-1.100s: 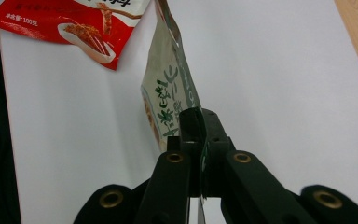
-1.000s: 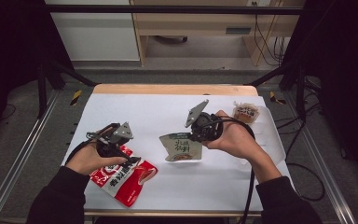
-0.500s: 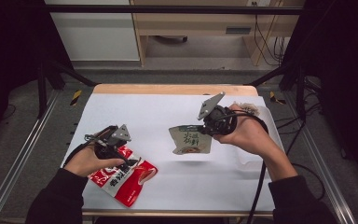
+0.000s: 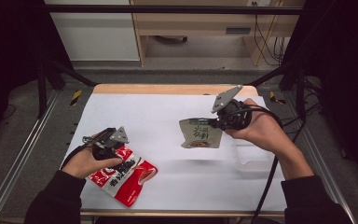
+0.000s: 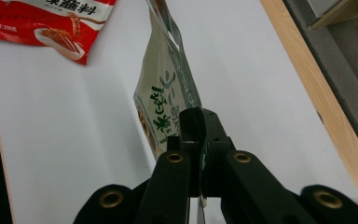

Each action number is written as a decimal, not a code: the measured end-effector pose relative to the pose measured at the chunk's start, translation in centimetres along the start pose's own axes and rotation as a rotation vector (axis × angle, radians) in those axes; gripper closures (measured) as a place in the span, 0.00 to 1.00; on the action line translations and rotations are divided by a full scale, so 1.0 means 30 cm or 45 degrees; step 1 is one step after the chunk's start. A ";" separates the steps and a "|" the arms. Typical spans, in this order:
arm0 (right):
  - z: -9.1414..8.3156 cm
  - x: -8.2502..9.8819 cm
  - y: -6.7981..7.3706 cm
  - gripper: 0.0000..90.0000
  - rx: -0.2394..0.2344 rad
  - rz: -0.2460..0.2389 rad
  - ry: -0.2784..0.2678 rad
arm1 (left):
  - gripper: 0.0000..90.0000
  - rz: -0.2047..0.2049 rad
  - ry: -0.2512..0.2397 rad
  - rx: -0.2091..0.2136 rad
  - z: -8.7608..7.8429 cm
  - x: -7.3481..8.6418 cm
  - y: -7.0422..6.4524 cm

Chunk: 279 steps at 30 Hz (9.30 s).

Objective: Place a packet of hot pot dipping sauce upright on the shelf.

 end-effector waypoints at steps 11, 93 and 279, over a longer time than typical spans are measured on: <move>-0.070 0.020 -0.032 1.00 0.048 0.028 -0.026 | 0.09 -0.013 0.004 -0.007 0.004 0.017 0.002; -0.138 0.423 -0.404 1.00 0.192 0.258 -0.033 | 0.08 -0.170 -0.007 -0.067 0.030 0.138 0.049; 0.527 0.241 0.337 0.17 0.262 0.423 -0.113 | 0.80 -0.644 0.048 0.023 -0.079 0.496 0.092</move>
Point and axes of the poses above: each handheld gripper's, and its own axes: z roughly forward along the jaws, x roughly out of its underside, y roughly to its left, the point moved 4 cm from there along z, roughly forward along the jaws, and after that the axes turned 1 degree about -y, right-handed, at the moved point
